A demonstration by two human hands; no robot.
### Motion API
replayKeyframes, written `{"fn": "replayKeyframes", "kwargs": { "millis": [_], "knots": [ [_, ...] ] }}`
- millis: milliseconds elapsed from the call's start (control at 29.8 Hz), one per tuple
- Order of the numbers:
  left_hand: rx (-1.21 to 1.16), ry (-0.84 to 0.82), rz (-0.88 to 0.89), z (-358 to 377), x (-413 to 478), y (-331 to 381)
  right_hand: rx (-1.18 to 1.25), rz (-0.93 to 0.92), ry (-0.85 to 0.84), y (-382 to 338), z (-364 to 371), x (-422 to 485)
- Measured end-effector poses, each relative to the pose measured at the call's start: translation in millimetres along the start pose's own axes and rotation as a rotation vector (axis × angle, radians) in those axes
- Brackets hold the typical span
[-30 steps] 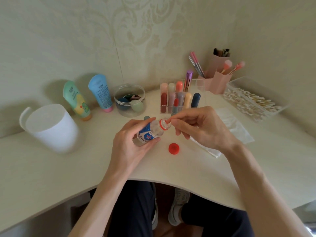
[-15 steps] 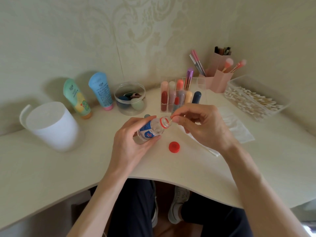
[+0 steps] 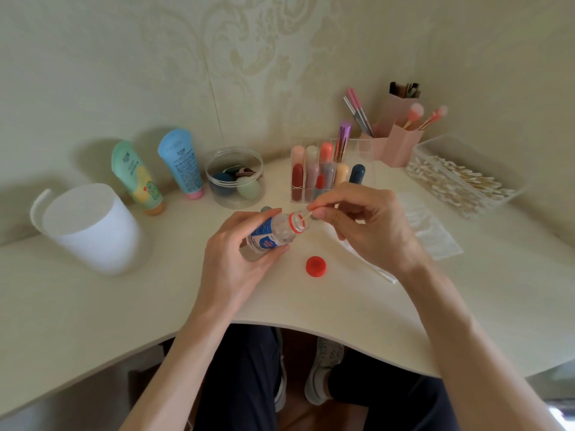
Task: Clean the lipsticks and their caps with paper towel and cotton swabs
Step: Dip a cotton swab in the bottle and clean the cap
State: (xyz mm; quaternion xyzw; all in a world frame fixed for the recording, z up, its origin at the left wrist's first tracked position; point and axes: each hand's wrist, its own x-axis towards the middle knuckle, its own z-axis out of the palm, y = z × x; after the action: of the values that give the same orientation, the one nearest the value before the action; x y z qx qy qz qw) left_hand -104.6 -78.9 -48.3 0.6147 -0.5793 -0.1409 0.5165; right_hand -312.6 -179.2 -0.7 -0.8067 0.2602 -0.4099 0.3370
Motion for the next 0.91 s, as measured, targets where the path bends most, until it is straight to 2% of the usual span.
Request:
{"fn": "replayKeyframes", "kwargs": {
  "millis": [905],
  "knots": [
    [-0.001,0.008,0.001,-0.7,-0.8,0.8,-0.070,0.017,-0.054,-3.0,2.1,-0.1]
  ]
}}
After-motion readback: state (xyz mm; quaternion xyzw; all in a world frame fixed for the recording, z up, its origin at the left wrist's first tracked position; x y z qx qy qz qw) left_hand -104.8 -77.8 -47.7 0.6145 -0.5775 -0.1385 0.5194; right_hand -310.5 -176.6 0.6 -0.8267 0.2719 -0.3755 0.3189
